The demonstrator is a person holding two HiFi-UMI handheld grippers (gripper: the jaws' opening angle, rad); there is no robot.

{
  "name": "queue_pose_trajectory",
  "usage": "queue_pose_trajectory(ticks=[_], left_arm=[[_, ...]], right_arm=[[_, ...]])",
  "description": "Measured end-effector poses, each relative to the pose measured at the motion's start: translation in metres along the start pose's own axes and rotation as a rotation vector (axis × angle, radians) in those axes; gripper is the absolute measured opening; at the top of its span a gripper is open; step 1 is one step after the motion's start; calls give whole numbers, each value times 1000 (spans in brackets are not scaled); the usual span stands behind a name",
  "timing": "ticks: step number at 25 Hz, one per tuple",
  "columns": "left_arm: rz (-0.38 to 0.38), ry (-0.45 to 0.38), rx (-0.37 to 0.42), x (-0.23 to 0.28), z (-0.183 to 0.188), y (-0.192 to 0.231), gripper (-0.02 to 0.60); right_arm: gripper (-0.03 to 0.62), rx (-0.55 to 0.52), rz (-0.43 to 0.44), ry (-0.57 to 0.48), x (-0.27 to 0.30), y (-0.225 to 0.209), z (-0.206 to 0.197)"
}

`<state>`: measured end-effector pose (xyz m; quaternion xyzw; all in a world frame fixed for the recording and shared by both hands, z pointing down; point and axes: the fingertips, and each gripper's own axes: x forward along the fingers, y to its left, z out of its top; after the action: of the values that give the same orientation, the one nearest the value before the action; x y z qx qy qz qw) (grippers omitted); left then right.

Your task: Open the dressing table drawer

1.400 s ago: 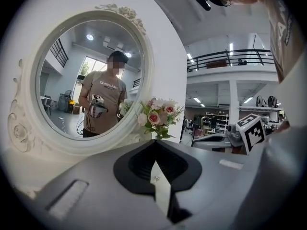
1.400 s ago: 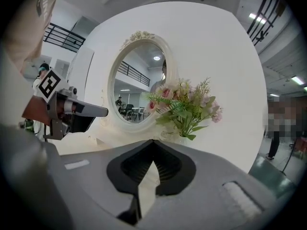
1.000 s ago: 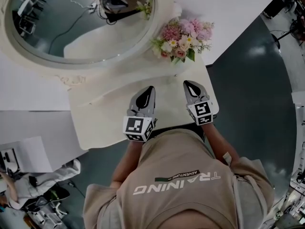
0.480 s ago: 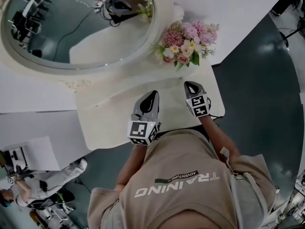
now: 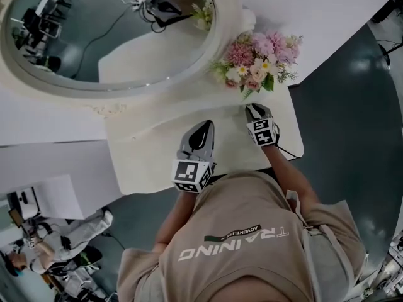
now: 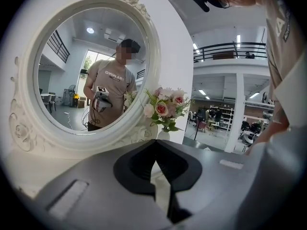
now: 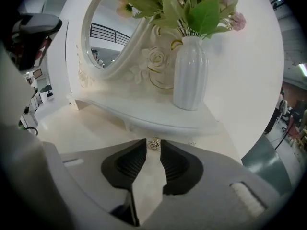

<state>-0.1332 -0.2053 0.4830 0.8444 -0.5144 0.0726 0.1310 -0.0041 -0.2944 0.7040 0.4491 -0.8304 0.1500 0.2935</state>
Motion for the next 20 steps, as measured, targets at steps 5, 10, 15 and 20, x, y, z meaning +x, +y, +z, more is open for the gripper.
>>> queue_pose_trajectory(ticks=[5,10,15,20], left_arm=[[9,16,-4,1,-5,7,18],[18,29,-5,-3,-8,12,18],[35,27,-11,-9,-9,18,18],[37,11,-15,-13,-3,18,18]], right_arm=[[115,25,-4,10,14,-2,-3],[117,43,-18,14,23,-1,-2],[100,62,-28,24,25,-2,-2],[98,67,-25,39,22,-1,-3]])
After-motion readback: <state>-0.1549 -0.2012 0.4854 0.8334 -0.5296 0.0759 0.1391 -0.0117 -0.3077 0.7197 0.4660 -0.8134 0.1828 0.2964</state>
